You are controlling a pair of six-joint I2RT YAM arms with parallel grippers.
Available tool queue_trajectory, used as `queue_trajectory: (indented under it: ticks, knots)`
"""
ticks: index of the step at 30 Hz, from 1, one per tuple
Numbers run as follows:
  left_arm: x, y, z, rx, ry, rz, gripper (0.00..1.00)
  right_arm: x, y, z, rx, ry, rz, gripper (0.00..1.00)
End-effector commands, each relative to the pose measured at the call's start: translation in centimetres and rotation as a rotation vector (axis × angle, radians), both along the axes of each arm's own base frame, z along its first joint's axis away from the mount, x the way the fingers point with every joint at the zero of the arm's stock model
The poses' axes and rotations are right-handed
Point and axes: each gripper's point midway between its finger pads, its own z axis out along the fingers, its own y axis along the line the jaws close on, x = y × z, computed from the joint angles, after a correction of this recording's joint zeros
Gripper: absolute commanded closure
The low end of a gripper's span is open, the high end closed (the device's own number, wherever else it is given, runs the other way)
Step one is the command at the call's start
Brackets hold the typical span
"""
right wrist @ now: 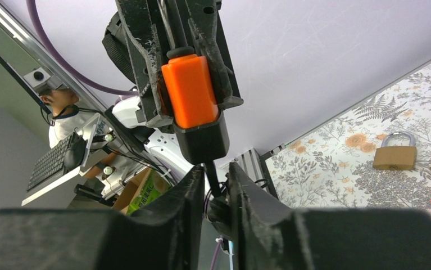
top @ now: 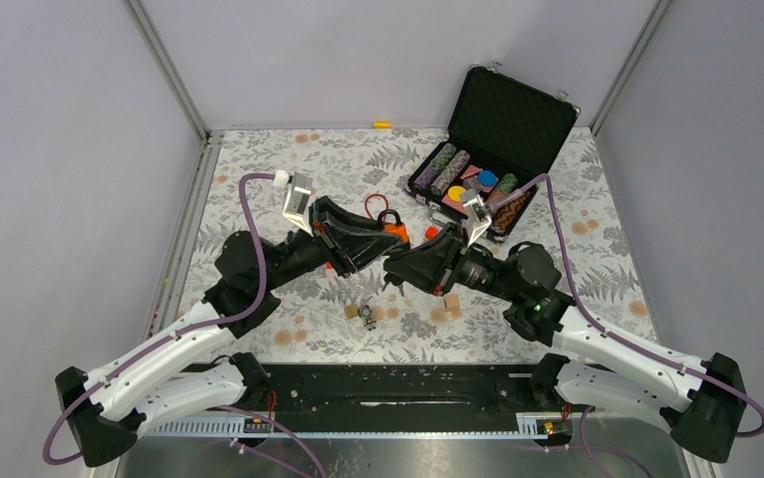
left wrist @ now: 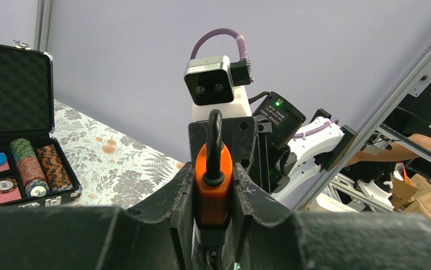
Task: Lock with the key
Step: Lock the lock.
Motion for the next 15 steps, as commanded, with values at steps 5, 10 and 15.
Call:
queue_trajectory:
  ticks: [5, 10, 15]
  knots:
    - [-1.5, 1.6, 3.9, -0.132, -0.097, -0.007, 1.0, -0.9, -0.3, 2.8, 0.082, -0.067, 0.031, 0.58]
    - [-1.6, 1.6, 4.0, -0.134, -0.1, -0.012, 1.0, -1.4, -0.1, 3.1, 0.096, -0.08, 0.064, 0.65]
    - [-1.6, 1.4, 4.0, -0.131, -0.096, -0.017, 1.0, -1.1, -0.1, 2.7, 0.098, -0.073, 0.05, 0.86]
